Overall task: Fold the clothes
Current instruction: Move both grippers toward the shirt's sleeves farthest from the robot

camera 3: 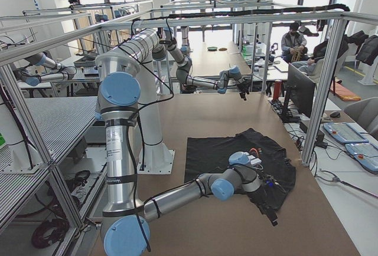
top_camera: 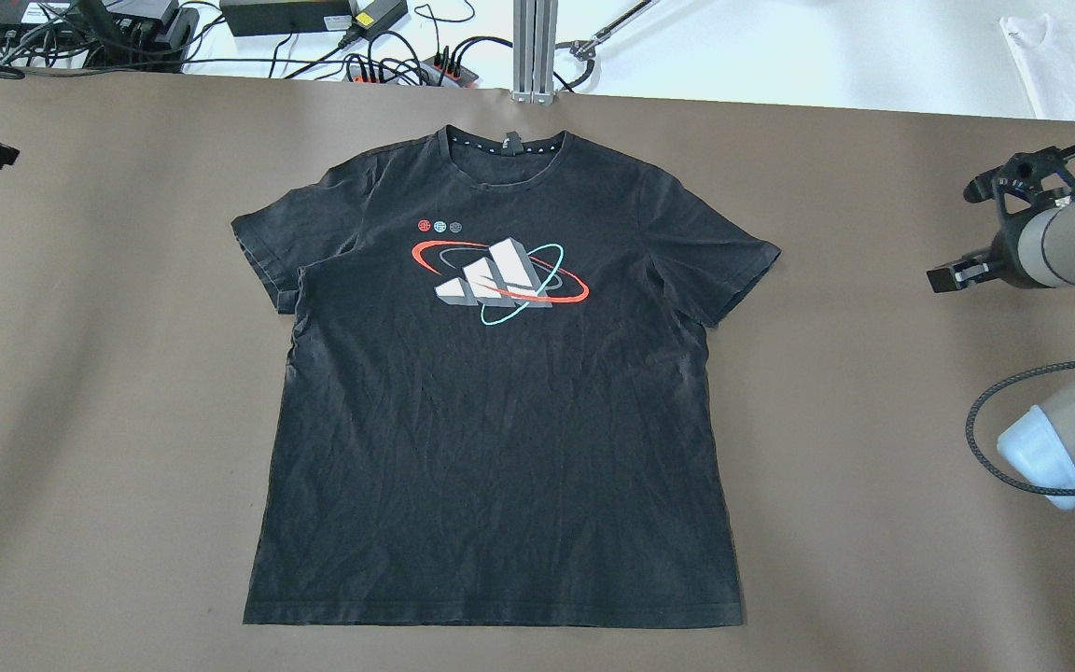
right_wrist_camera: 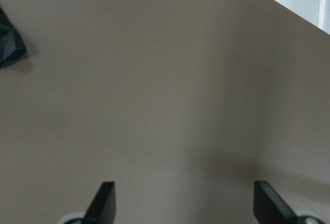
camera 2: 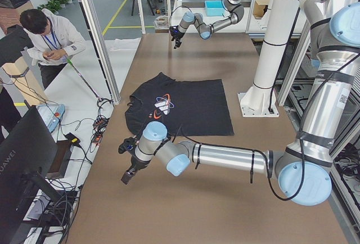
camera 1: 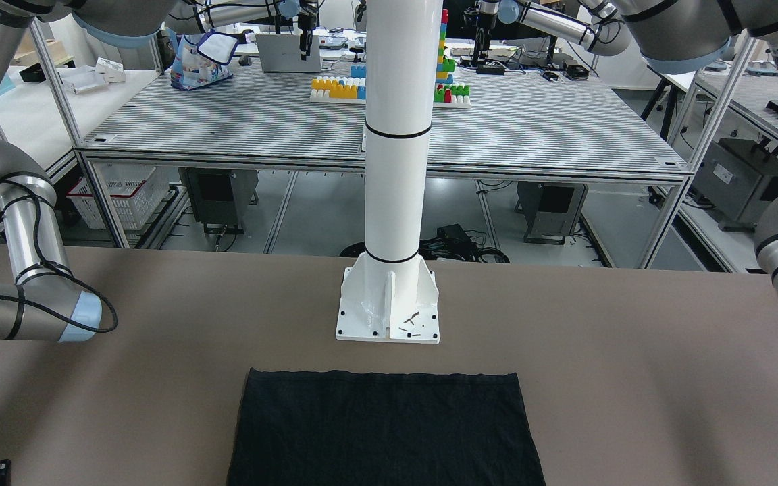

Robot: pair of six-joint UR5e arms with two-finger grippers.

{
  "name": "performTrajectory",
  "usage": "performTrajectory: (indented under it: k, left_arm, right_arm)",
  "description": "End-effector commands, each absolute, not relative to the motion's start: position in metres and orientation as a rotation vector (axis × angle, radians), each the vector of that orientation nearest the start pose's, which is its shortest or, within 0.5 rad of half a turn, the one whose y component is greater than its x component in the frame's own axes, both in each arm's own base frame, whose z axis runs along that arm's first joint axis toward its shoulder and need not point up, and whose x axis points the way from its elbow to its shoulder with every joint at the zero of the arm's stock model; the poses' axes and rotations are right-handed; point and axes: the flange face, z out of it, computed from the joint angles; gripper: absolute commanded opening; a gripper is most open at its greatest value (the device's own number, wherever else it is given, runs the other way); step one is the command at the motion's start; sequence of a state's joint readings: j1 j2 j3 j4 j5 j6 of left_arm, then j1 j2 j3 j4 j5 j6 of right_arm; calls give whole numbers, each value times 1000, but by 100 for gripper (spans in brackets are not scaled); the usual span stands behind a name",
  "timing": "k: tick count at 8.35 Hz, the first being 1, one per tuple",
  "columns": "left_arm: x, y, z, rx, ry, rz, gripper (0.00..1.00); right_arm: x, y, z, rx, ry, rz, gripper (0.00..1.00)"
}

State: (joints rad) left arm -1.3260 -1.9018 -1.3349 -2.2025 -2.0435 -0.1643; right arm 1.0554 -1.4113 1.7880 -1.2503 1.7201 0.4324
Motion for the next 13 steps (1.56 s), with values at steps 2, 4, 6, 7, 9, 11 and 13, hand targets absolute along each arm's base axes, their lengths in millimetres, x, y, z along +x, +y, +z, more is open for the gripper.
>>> performTrajectory:
  k: [2, 4, 6, 7, 9, 11, 13]
  left_arm:
    - [188, -685, 483, 529, 791, 288, 100]
    - [218, -680, 495, 523, 832, 260, 100]
    - [265, -683, 493, 508, 883, 230, 100]
    - [289, -683, 486, 518, 886, 228, 100]
    - [311, -678, 478, 512, 900, 254, 97]
    - [324, -699, 471, 498, 893, 250, 84]
    - [328, -704, 473, 491, 885, 247, 77]
  right_arm:
    - [-247, -587, 436, 545, -635, 10, 94]
    - [-281, -632, 454, 539, -743, 146, 93]
    - [-301, -660, 431, 512, -781, 235, 92]
    - [-301, -660, 429, 515, -786, 234, 93]
    - [-305, -655, 432, 520, -788, 220, 94]
    - [-309, -653, 434, 527, -787, 215, 94]
    - [-310, -650, 439, 522, -783, 214, 94]
